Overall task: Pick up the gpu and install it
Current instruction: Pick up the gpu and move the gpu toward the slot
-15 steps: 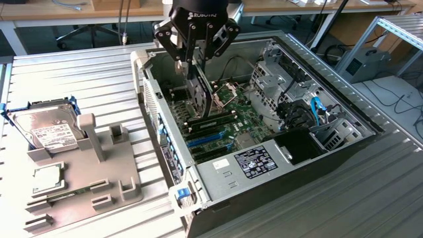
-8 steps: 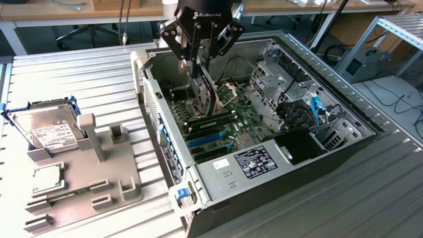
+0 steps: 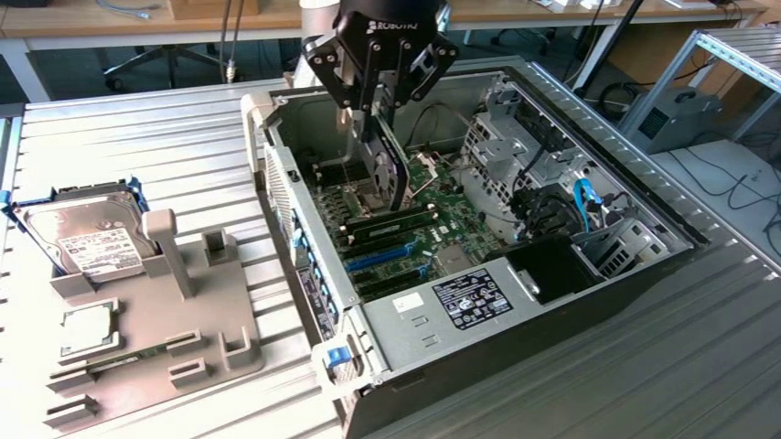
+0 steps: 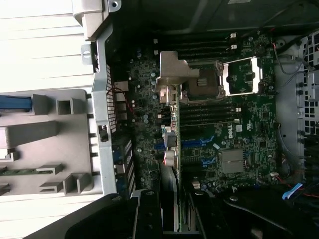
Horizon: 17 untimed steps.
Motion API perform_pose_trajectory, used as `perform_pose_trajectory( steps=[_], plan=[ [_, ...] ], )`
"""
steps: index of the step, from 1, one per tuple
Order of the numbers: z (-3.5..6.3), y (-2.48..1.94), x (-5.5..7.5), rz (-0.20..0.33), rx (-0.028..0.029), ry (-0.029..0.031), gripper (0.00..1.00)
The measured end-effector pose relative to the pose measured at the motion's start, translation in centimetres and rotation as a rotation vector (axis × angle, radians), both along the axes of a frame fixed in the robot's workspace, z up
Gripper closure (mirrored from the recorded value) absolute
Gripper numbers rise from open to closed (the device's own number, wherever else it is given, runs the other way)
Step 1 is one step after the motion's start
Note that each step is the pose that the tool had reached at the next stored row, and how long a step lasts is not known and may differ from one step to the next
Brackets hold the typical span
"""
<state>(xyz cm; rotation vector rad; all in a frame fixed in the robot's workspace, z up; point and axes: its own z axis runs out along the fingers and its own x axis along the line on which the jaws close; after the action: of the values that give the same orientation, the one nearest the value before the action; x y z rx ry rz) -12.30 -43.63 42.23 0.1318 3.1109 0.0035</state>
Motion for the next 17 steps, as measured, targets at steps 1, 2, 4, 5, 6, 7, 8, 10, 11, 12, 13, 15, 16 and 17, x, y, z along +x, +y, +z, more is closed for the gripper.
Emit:
perform_pose_trajectory(
  steps=[1, 2, 4, 5, 6, 7, 8, 10, 11, 12, 13, 15, 16, 17],
  plan=[
    [0.00, 0.02, 0.1, 0.000, 0.0000, 0.0000, 0.73],
    [-0.01, 0.04, 0.2, 0.000, 0.0000, 0.0000, 0.73],
    [-0.02, 0.07, 0.4, 0.000, 0.0000, 0.0000, 0.73],
    [-0.03, 0.07, 0.5, 0.000, 0.0001, 0.0000, 0.73],
    [-0.05, 0.07, 0.6, 0.000, 0.0000, 0.0000, 0.73],
    [-0.07, 0.08, 0.6, 0.000, 0.0000, 0.0000, 0.73],
    [-0.10, 0.09, 0.6, 0.000, -0.0001, 0.0001, 0.73],
    [-0.16, 0.10, 0.7, 0.000, -0.0001, 0.0000, 0.73],
    [-0.22, 0.11, 0.9, 0.000, -0.0001, 0.0000, 0.73],
    [-0.26, 0.11, 0.9, 0.000, 0.0000, 0.0000, 0.73],
    [-0.31, 0.11, 0.9, 0.000, 0.0000, 0.0000, 0.73],
    [-0.37, 0.11, 1.0, 0.000, -0.0001, 0.0000, 0.73],
    [-0.40, 0.11, 1.1, 0.000, -0.0001, 0.0000, 0.73],
    [-0.43, 0.11, 1.1, 0.000, -0.0001, 0.0000, 0.73]
  ],
)
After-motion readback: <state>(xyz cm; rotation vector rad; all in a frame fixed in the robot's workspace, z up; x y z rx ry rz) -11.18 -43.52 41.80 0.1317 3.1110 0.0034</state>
